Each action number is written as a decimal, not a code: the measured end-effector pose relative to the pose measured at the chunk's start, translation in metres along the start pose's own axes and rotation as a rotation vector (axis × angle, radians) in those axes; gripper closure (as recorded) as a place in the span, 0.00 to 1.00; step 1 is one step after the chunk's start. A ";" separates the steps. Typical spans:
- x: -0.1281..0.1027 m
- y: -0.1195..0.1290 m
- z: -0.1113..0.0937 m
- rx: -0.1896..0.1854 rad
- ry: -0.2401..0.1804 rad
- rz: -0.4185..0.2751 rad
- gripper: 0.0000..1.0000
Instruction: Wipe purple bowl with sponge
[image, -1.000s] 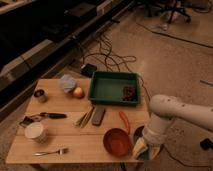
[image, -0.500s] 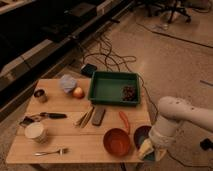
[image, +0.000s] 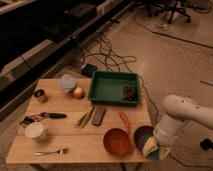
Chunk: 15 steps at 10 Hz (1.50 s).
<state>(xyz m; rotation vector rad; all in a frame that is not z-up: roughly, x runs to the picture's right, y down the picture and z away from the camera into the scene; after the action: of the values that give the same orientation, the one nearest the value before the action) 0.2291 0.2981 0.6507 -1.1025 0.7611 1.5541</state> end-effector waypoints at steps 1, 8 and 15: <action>-0.003 -0.005 -0.002 -0.003 -0.002 0.012 1.00; -0.025 -0.005 -0.012 -0.004 -0.010 0.030 1.00; -0.038 0.018 -0.006 -0.001 0.003 -0.011 1.00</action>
<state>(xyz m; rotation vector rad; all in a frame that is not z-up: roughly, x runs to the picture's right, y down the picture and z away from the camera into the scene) 0.2151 0.2734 0.6827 -1.1086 0.7549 1.5441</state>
